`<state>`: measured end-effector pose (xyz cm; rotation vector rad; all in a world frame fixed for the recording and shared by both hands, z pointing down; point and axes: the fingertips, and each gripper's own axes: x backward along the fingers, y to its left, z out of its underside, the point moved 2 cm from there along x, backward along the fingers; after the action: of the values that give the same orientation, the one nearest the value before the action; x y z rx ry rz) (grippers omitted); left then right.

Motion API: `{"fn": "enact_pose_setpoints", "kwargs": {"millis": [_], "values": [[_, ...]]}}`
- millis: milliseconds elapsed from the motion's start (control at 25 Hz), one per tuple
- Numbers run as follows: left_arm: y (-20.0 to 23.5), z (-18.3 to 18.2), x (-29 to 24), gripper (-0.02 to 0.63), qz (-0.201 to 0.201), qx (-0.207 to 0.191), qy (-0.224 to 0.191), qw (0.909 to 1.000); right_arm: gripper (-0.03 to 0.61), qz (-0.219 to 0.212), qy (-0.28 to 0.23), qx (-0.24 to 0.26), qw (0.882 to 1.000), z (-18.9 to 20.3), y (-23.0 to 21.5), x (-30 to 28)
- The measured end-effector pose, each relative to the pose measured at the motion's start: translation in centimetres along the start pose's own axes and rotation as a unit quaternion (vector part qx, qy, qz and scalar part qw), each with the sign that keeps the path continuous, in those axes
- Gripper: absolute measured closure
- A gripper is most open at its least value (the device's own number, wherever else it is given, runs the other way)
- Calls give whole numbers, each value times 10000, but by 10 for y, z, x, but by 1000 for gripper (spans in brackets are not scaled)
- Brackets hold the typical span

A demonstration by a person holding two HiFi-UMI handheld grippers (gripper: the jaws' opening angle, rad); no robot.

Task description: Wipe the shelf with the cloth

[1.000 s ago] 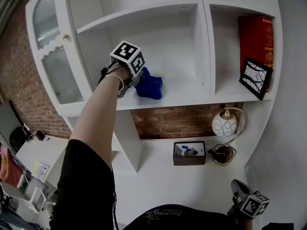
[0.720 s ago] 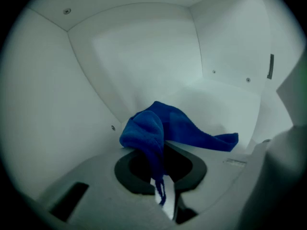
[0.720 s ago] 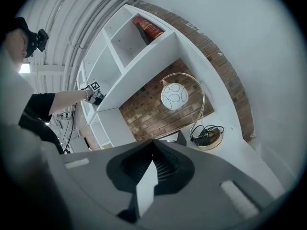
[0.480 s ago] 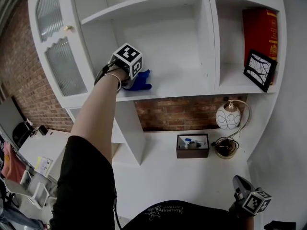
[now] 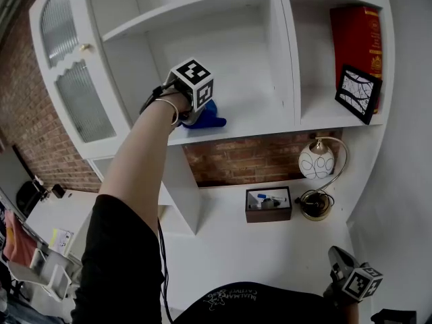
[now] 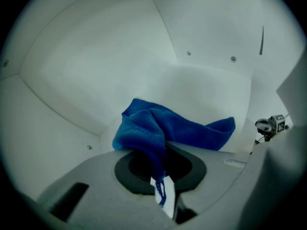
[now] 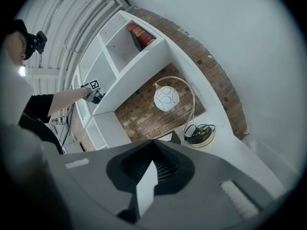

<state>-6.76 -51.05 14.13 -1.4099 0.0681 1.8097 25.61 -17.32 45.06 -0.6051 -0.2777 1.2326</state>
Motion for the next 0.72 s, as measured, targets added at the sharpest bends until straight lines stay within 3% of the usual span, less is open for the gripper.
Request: {"fn": "enact_pose_setpoints", "kwargs": {"millis": [160, 360, 520, 720], "values": [[-15, -24, -2, 583, 380, 125, -424, 9983, 571, 64, -5, 5, 10000, 1, -2, 1], [-42, -61, -3, 583, 974, 354, -975, 9898, 571, 205, -75, -36, 9998, -1, -9, 3], [-78, -95, 0, 583, 1721, 421, -1463, 9732, 571, 189, -54, -21, 9998, 0, -6, 0], [-113, -120, 8, 581, 2232, 211, -1726, 9591, 571, 244, 6, -65, 9997, 6, -6, 2]]}}
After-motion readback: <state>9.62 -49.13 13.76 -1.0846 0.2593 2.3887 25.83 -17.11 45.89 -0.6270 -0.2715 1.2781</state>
